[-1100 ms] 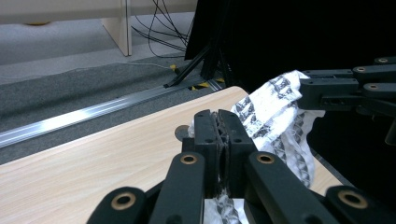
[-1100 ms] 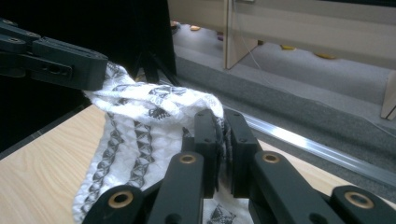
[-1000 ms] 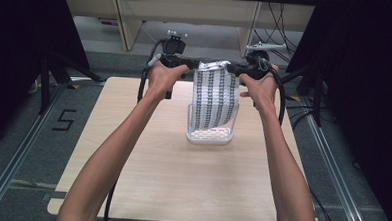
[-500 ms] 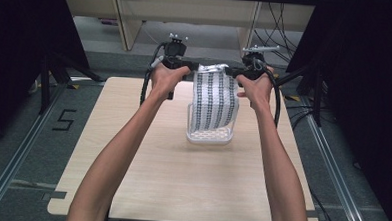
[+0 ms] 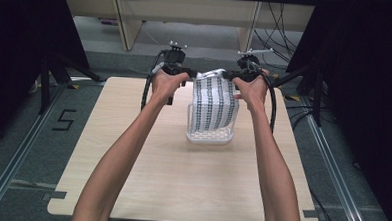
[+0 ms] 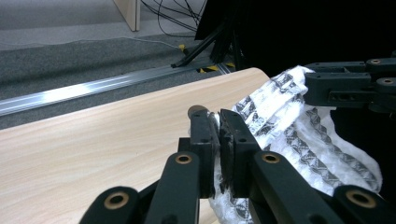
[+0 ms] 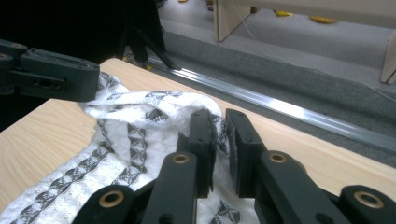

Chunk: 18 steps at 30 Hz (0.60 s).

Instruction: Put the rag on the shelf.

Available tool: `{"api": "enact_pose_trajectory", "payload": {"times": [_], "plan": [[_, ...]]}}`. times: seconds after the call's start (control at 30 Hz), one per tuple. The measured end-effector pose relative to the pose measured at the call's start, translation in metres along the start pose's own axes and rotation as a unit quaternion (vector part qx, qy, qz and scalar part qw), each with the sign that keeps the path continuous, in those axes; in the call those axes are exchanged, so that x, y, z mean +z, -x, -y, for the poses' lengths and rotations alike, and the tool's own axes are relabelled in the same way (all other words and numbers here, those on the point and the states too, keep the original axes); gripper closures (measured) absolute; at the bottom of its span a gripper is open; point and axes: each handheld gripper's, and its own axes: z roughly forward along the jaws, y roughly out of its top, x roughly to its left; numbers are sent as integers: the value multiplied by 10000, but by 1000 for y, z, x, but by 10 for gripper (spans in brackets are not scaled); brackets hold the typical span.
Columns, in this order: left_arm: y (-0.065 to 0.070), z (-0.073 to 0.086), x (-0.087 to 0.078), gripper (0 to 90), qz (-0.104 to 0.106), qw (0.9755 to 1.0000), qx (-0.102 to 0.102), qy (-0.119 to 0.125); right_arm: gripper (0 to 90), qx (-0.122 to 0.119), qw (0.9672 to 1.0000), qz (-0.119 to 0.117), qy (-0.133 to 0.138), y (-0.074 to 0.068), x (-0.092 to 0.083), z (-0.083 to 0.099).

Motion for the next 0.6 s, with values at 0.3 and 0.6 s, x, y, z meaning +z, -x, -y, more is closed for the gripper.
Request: {"api": "enact_pose_trajectory", "payload": {"times": [0.3, 0.6], "plan": [[-8, 8, 6, 588, -55, 9997, -112, -211, 646, 204, 9994, 148, -247, 5, 12, 10], [-8, 7, 0, 566, -74, 9997, -91, -222, 647, 108, 9997, 81, -221, 2, 12, 9]]}}
